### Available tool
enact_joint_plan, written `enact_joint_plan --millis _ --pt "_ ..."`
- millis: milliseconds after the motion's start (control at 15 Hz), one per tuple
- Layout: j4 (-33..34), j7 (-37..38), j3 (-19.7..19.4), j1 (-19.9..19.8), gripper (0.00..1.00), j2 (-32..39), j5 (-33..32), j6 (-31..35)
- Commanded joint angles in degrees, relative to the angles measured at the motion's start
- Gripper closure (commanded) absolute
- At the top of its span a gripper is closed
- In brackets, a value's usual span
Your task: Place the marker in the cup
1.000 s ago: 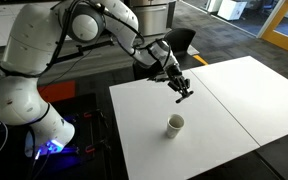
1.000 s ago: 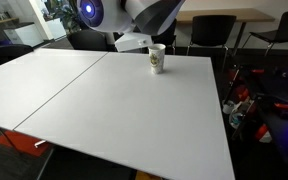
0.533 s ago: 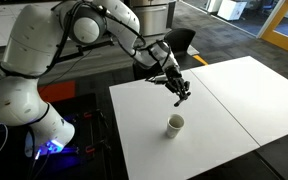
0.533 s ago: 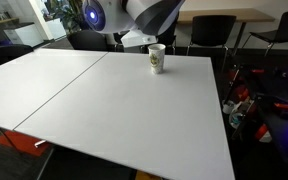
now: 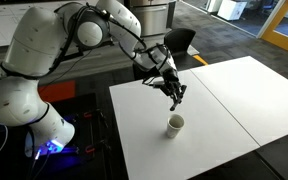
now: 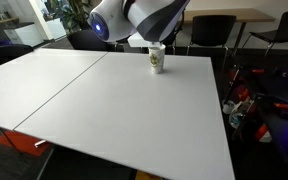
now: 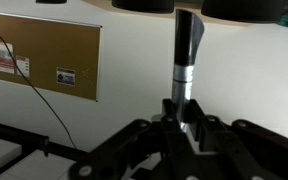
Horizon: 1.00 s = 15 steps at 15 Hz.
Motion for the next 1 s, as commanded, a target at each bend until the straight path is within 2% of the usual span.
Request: enact_joint_plan --millis 0,400,933 --pt "2.52 0.86 1.33 -2.66 0.95 2.0 0.31 -1.19" --pt "5.88 0.63 1.28 -4.09 0.95 6.06 -1.44 1.25" --pt "9.53 0.36 1.33 -4.02 0.95 10.95 -2.05 3.44"
